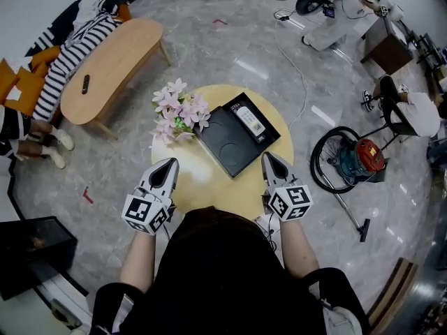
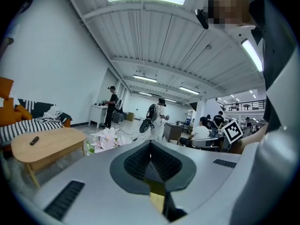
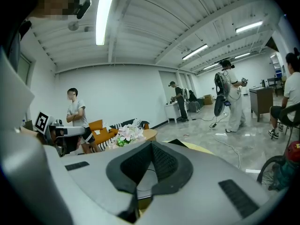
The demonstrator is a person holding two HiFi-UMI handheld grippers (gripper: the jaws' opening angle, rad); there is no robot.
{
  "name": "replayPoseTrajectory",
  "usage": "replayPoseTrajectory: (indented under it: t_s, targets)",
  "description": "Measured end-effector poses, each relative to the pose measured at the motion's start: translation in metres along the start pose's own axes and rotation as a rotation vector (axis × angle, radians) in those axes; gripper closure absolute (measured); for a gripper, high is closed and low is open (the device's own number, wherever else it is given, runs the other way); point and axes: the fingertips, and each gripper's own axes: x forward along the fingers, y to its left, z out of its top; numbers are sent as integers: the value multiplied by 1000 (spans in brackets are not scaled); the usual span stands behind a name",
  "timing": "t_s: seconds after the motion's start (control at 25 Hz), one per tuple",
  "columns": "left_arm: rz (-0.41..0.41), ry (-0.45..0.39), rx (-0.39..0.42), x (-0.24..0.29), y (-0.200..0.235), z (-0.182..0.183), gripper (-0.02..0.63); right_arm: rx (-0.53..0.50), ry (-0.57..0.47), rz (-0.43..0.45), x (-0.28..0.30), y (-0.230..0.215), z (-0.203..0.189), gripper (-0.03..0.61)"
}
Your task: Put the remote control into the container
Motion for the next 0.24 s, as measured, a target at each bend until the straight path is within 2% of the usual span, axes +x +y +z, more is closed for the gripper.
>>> replayPoseTrajectory:
  t_s: [0.24]
  targets:
    - [5, 5, -5, 0, 1, -2, 607, 11, -2, -1, -1, -3, -1, 571]
